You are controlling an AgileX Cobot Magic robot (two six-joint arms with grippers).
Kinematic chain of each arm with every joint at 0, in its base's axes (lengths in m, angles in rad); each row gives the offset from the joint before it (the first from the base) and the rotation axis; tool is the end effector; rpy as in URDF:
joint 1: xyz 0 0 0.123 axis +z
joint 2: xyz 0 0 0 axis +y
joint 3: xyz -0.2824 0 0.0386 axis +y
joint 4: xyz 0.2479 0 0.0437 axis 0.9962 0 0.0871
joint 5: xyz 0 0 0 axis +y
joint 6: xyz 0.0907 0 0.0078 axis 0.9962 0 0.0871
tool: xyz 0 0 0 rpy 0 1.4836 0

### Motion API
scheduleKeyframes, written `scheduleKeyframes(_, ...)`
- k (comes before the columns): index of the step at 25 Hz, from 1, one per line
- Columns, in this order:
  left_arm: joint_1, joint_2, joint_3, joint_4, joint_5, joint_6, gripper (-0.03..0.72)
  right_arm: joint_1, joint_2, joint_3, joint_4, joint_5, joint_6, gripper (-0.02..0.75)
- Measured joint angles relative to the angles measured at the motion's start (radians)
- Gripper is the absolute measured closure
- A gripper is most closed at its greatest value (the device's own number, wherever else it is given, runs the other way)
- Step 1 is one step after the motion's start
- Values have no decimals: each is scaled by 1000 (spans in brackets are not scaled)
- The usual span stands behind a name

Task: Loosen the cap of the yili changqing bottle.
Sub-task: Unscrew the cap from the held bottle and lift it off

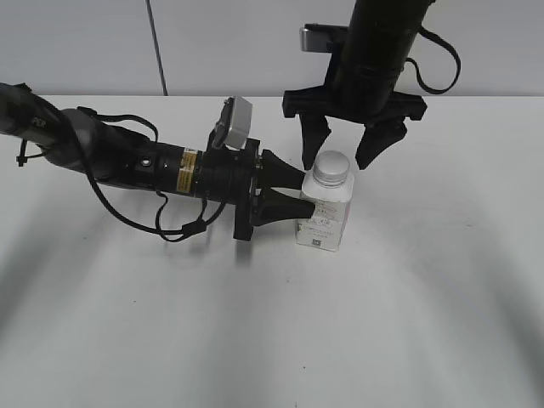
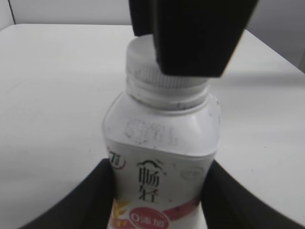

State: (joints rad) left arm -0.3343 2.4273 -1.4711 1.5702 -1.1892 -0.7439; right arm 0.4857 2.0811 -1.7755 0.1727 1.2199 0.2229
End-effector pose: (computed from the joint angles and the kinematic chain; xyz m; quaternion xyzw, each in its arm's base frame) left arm 0.3873 -0.2239 0.0755 0.5875 0.5449 -0.4408 0.4046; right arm 0.3764 0.2153 0.2286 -0.1062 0.9887 0.1005 0.0331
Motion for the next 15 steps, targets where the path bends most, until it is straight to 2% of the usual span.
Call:
scheduleKeyframes(8, 0, 0, 0, 0, 0, 0, 335, 0, 0, 19, 0, 0, 1, 225)
scheduleKeyframes(13, 0, 0, 0, 0, 0, 0, 335, 0, 0, 19, 5, 0, 1, 347)
scheduleKeyframes(15, 0, 0, 0, 0, 0, 0, 335, 0, 0, 19, 7, 0, -3, 353)
